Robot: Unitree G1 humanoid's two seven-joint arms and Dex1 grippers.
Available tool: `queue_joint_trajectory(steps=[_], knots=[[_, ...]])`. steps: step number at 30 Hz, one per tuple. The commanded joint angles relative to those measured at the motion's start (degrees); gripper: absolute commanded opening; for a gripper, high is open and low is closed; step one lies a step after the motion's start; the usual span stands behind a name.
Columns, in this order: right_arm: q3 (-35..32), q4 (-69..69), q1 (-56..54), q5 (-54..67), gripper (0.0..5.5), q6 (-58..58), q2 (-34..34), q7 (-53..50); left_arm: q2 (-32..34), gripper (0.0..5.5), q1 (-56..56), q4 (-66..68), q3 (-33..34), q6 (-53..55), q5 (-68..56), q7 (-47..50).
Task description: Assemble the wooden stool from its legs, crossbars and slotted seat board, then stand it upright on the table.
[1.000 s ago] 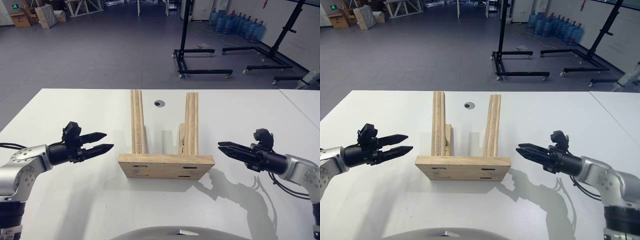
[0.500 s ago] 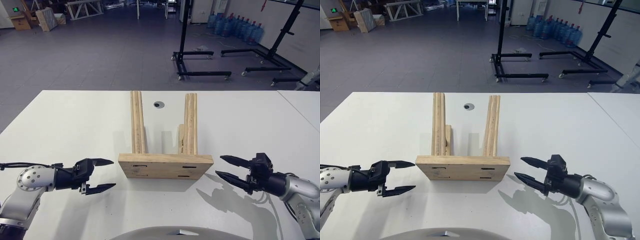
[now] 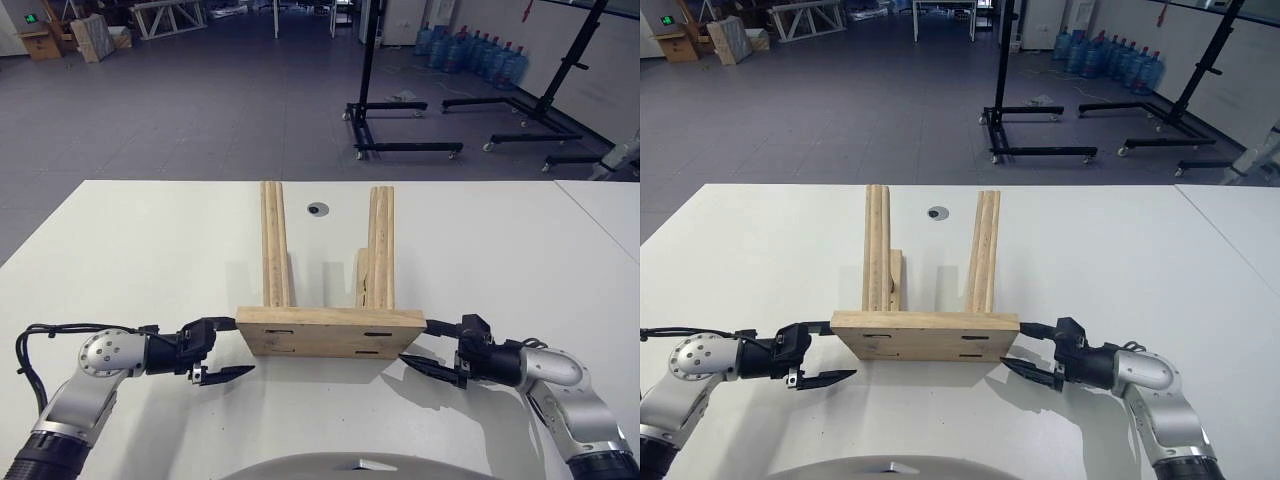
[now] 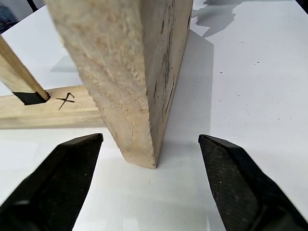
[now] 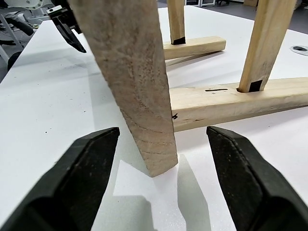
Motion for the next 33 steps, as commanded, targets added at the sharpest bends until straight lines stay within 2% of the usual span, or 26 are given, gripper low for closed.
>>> queue_joint_trajectory(steps=[1,7,11,21,27,33], knots=[[1.2,1.7,-2.7,-0.6,3.33,-1.0,-0.3,0.6,-1.2,3.64,-2.5,2.1,-1.7,-1.8,0.9,0.2],[2.9,3.9,-4.8,-0.7,3.33,-2.2,-0.3,1.7,-2.2,3.64,-4.2,4.2,-3.0,-2.8,1.0,0.0],[4.0,4.7,-6.1,-0.7,3.36,-2.3,0.2,2.2,-2.8,3.05,-5.0,5.1,-3.6,-2.9,0.9,0.1],[5.5,9.2,-9.0,-0.8,1.74,-5.1,1.1,4.2,-3.6,1.64,-5.4,4.1,-4.9,-1.9,-1.1,-2.2],[6.7,12.4,-11.2,-1.0,1.70,-7.4,1.4,8.1,-1.6,1.30,-5.2,-0.8,-7.1,2.6,-5.3,-8.8],[6.5,12.6,-13.1,-0.3,1.62,-6.8,0.8,10.2,-1.6,1.30,-7.7,0.4,-7.1,3.1,-4.9,-9.9]])
